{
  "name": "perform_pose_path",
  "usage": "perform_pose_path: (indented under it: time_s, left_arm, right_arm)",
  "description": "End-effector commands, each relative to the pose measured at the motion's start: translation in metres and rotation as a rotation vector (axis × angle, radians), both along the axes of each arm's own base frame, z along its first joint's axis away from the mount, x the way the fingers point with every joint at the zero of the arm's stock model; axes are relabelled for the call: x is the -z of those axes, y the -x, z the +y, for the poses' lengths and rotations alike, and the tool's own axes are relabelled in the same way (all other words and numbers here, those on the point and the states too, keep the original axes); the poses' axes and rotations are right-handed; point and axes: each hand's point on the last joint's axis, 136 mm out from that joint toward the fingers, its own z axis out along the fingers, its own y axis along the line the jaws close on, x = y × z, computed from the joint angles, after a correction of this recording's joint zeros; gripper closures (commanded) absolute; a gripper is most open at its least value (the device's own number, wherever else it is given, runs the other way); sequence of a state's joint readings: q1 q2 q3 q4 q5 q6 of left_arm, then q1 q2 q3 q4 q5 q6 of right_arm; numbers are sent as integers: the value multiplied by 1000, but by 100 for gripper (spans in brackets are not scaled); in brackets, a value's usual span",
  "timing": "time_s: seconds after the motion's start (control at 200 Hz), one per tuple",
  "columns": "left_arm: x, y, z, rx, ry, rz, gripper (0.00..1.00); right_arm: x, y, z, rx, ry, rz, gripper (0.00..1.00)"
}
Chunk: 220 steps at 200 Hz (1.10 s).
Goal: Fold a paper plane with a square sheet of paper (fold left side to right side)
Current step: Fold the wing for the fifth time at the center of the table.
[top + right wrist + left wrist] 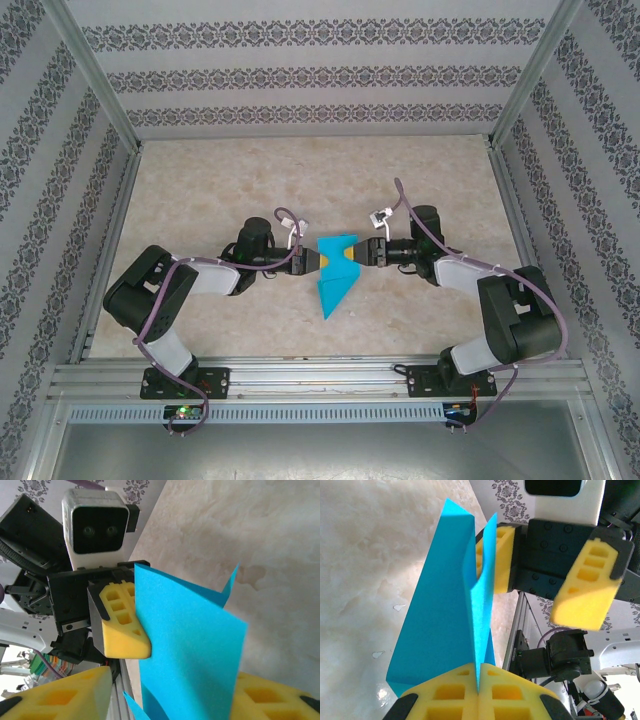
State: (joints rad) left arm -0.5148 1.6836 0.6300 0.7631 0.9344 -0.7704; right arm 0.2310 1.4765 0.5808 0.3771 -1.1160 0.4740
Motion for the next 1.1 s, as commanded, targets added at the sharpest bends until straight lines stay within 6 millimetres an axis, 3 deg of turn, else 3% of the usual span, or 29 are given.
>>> perform_pose_path:
  time_s: [0.0, 0.175, 0.255, 0.405, 0.525, 0.61, 0.744, 0.889, 1.094]
  left_arm:
    - [-1, 0, 6, -7, -11, -26, 100]
    - [5, 1, 7, -16, -21, -11, 100]
    - [10, 2, 9, -22, -28, -3, 100]
    - [23, 2, 15, -56, -81, 4, 82]
    - [33, 1, 26, -100, -159, -8, 60]
    - [39, 1, 37, -142, -237, -19, 53]
    - [35, 1, 60, -210, -375, -76, 51]
    - [16, 15, 76, -213, -513, -166, 51]
    - [1, 49, 63, -140, -699, -301, 49]
  right_arm:
    - [-5, -7, -1, -5, -5, -29, 50]
    - [1, -14, -3, 25, 20, -3, 65]
    - [6, -17, -5, 45, 41, 10, 76]
    - [22, -21, -8, 77, 104, 52, 100]
    - [35, -23, -11, 113, 155, 99, 100]
    - [43, -25, -14, 140, 182, 145, 100]
    - [57, -26, -20, 193, 241, 239, 100]
    - [56, -24, -19, 221, 254, 298, 100]
    - [49, -20, -12, 240, 289, 390, 100]
